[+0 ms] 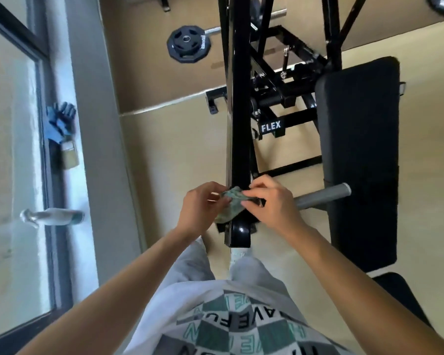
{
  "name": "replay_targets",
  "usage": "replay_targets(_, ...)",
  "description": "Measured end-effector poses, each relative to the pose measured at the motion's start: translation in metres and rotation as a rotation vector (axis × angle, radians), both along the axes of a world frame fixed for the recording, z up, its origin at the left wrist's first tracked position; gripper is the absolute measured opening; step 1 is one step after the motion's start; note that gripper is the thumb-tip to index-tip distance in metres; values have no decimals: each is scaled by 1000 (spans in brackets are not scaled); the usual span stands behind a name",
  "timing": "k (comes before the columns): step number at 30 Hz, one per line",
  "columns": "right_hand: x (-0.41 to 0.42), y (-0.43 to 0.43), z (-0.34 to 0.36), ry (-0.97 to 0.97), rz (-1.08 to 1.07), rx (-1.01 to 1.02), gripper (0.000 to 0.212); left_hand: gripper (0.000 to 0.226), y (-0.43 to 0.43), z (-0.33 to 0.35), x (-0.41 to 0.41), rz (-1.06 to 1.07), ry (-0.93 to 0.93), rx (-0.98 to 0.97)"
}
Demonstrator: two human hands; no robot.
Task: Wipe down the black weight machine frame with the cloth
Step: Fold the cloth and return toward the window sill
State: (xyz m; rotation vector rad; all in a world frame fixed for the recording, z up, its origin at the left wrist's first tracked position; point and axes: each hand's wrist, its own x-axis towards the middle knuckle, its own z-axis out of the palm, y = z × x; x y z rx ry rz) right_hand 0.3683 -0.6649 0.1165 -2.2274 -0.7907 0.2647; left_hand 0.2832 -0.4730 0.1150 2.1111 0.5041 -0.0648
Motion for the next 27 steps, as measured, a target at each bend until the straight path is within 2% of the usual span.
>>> replay_targets(3, -20, -2, -2, -62, 52, -24, 19, 7, -4, -4, -25, -50, 23, 3)
replay_targets(7, -32, 6, 1, -60, 116, -58, 20, 11, 13, 3, -48, -131, -66, 56)
replay_targets(12, -42, 43, 11, 9, 229, -9, 19, 7, 51, 25, -79, -36, -62, 62)
replay_targets(15, -48, 77, 17, 7, 284, 41, 10, 9, 68, 37, -102, 68, -33, -26)
replay_targets(18, -54, 117, 22, 10, 353, 39, 12, 15, 84, 48, -125, 217, -47, -89)
replay_targets(20, -55, 145, 24, 32, 413, 18, 11, 21, 96, 54, -136, 279, -61, -73)
replay_targets(23, -54, 189, 28, 153, 485, -36, 10, 16, 125, 55, -153, 378, -95, -62)
replay_targets(25, -52, 224, 33, 234, 504, -145, 6, 12, 152, 52, -163, 438, -82, -14)
replay_targets(27, -52, 261, 36, 230, 529, -243, 5, 7, 183, 47, -175, 474, -60, 25)
